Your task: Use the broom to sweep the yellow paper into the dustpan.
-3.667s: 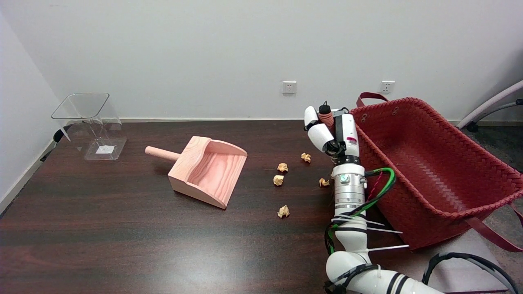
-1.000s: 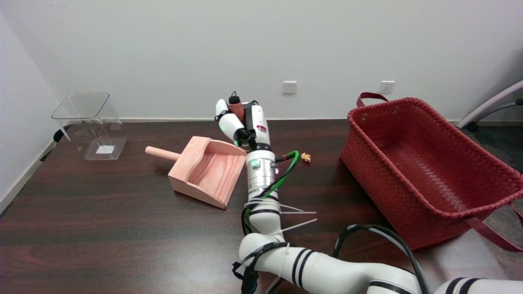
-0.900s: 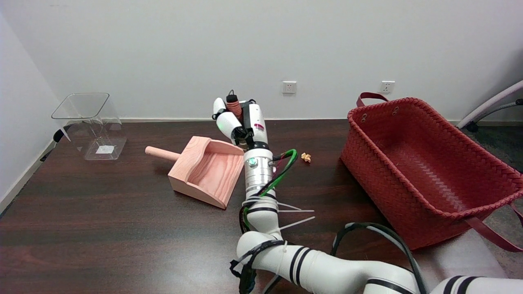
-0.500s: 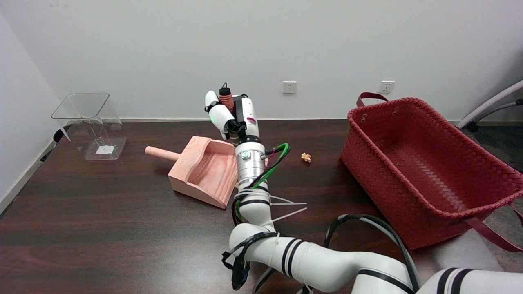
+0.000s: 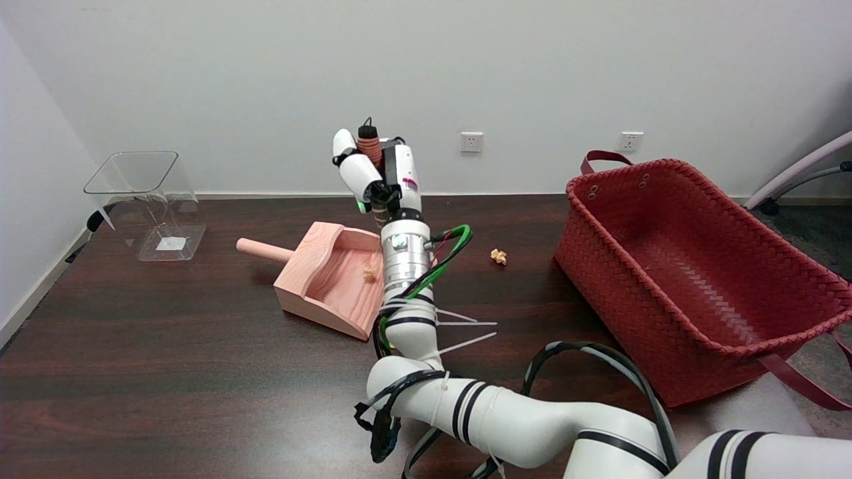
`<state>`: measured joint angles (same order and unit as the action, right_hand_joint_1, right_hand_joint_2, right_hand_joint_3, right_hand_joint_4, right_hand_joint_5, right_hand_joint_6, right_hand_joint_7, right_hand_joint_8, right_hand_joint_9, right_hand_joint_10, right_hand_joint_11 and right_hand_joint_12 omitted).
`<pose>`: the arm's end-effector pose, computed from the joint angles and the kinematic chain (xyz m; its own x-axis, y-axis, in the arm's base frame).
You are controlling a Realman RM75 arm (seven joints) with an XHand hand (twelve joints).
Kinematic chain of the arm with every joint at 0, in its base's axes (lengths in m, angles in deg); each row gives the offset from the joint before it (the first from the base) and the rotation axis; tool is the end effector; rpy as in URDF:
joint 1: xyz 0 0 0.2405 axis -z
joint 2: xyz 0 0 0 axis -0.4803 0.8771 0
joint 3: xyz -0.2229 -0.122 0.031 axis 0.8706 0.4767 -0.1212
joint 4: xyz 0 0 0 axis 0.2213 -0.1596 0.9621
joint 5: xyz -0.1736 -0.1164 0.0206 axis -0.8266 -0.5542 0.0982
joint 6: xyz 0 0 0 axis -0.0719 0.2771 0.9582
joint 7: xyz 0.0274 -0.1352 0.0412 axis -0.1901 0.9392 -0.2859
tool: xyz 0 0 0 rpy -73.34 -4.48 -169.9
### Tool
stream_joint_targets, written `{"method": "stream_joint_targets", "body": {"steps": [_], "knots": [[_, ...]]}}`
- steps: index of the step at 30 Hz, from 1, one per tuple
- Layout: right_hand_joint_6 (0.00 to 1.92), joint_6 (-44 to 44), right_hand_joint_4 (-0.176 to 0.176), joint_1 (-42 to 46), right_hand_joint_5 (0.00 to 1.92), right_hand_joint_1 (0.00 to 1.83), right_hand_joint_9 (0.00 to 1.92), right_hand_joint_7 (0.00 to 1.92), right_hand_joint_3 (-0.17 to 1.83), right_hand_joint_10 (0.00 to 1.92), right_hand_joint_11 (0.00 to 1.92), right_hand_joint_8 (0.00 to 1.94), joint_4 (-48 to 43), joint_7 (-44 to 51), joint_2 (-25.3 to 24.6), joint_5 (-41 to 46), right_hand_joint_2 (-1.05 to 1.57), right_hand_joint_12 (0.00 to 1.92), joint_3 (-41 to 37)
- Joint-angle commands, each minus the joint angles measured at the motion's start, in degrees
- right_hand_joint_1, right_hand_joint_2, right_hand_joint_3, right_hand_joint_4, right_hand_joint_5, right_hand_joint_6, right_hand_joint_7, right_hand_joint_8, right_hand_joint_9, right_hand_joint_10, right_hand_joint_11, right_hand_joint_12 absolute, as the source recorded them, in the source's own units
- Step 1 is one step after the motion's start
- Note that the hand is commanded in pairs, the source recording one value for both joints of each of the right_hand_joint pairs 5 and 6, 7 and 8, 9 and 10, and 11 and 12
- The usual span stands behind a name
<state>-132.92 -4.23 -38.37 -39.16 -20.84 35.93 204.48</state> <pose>-0.2416 -0.4236 0.1073 0.0518 0.3121 0.9486 -0.9431 -0.2971 0.1493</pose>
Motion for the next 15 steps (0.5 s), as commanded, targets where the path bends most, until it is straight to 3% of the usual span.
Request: {"method": "stream_joint_targets", "body": {"steps": [1,7,15], "knots": [[1.92,-3.7,0.0,3.7,1.92,0.75,1.92,1.92,0.54,1.92,1.92,1.92,-13.2,9.9,5.4,-2.1,1.57,1.92,-0.8],[1.92,-3.9,0.0,6.7,1.92,0.77,1.92,1.92,0.58,1.92,1.92,1.92,-20.1,15.6,9.1,-2.1,1.57,1.92,-1.6],[1.92,-4.0,0.0,7.5,1.92,0.77,1.92,1.92,0.6,1.92,1.92,1.92,-23.4,16.1,14.7,-1.6,1.57,1.92,-2.1]]}}
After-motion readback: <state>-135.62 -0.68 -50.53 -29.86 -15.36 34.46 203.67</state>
